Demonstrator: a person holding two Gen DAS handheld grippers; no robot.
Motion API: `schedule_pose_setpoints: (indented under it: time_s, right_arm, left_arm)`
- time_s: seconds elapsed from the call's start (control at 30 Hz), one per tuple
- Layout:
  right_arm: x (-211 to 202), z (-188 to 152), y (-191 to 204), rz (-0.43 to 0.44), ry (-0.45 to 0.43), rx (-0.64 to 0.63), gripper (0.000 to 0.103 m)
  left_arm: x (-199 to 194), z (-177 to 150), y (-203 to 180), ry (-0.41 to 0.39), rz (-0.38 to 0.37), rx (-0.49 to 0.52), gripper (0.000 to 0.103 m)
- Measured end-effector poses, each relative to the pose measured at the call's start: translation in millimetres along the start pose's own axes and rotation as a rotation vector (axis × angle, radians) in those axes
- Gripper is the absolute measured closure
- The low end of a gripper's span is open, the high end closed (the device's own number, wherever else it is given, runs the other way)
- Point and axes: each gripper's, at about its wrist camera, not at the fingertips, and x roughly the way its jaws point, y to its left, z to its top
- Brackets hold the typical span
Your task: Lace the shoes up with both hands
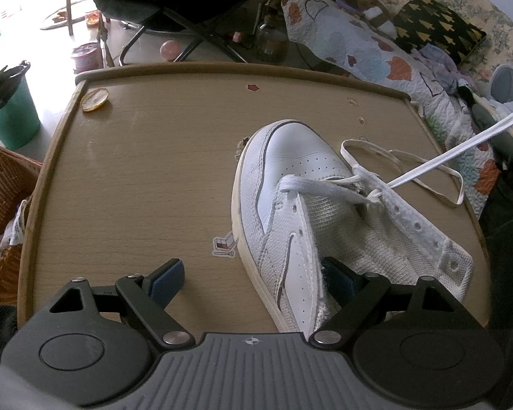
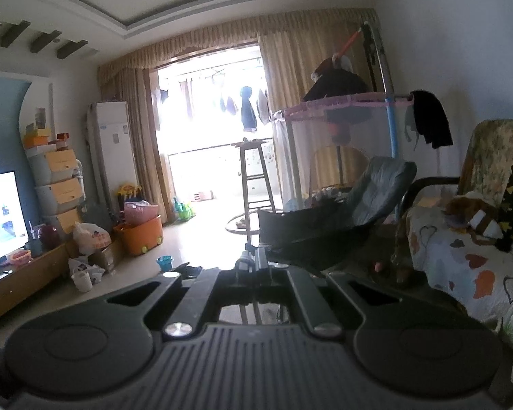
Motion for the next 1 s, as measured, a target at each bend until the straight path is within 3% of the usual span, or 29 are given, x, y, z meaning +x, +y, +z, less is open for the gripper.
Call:
schedule_pose_setpoints:
  time_s: [0.33,0.47,1.0]
  right_arm:
    - [-1,3,-6,-0.062,0.011,-0.006,0.101]
    - [-8,4,-17,-0.08,0.008,0.053,0.101]
    - [-24,15,-24,-0.126,-0.077,0.067,0.101]
  left_arm:
    - [-2,1,-4,0.002,0.016,0.025,0.014]
    - [-2,4,-5,0.012,0.02,0.04,0.014]
    - [2,1,2,0.013,-0.01,0.006,0.011]
